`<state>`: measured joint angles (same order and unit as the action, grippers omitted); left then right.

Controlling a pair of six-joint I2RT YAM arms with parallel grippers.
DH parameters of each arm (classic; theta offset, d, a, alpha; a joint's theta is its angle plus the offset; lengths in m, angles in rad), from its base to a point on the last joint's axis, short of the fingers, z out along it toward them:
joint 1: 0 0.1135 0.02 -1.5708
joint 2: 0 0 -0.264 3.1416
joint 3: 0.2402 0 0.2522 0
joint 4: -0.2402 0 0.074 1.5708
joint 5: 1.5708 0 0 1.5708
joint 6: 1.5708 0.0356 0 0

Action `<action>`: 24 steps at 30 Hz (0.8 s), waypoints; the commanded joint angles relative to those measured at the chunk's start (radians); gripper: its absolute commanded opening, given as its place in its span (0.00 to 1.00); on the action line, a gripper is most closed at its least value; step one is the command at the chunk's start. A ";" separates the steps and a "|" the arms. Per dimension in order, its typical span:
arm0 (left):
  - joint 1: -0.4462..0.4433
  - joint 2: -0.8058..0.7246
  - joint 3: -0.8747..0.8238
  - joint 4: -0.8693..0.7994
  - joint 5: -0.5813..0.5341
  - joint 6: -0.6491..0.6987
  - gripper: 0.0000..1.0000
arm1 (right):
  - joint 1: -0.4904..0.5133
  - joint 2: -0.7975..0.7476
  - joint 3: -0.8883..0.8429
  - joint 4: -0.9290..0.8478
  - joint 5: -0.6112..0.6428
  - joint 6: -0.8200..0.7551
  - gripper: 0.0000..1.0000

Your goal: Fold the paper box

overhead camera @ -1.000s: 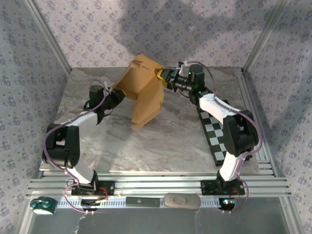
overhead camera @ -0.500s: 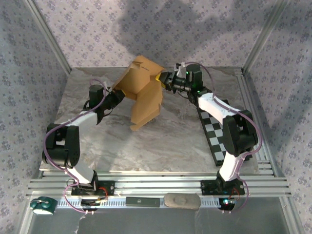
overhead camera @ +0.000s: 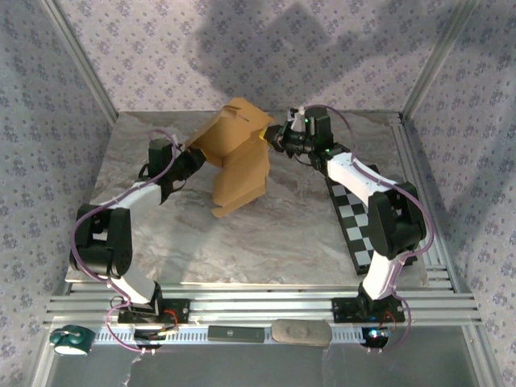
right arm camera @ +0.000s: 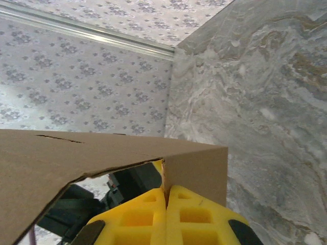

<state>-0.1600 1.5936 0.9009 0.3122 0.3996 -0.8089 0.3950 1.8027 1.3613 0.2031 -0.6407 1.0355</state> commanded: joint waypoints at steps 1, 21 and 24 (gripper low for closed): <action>-0.022 -0.035 0.046 0.003 0.022 0.011 0.00 | 0.025 -0.018 0.025 -0.088 0.042 -0.070 0.00; -0.002 -0.024 0.174 -0.273 0.090 0.219 0.00 | -0.084 -0.423 -0.061 -0.260 -0.122 -0.554 0.35; 0.005 -0.014 0.191 -0.300 0.115 0.250 0.00 | -0.117 -0.421 -0.012 -0.330 -0.197 -0.606 0.38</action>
<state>-0.1635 1.5913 1.0489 0.0673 0.4633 -0.6304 0.2974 1.3567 1.3365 -0.0708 -0.7219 0.5255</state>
